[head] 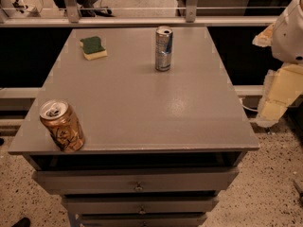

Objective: Knock redbull can over

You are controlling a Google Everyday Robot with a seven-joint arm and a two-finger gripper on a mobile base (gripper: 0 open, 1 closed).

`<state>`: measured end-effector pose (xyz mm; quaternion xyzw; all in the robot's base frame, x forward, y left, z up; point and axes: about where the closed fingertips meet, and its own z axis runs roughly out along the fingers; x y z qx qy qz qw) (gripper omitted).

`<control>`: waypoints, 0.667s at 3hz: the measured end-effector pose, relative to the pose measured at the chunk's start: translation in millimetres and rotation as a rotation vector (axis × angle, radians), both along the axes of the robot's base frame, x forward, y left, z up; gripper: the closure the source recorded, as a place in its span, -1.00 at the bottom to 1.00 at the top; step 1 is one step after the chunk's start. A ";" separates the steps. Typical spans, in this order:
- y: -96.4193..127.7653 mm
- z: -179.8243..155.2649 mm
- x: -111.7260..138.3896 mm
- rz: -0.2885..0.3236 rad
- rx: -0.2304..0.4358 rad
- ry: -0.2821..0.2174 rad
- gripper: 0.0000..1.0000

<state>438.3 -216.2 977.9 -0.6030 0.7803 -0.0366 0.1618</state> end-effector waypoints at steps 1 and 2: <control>0.0 0.0 0.0 0.000 0.000 0.000 -1.00; 13.4 -18.3 19.3 0.021 0.028 -0.016 -1.00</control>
Offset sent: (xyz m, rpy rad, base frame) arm 0.0632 0.0421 -0.0645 0.0932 -0.0344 0.0687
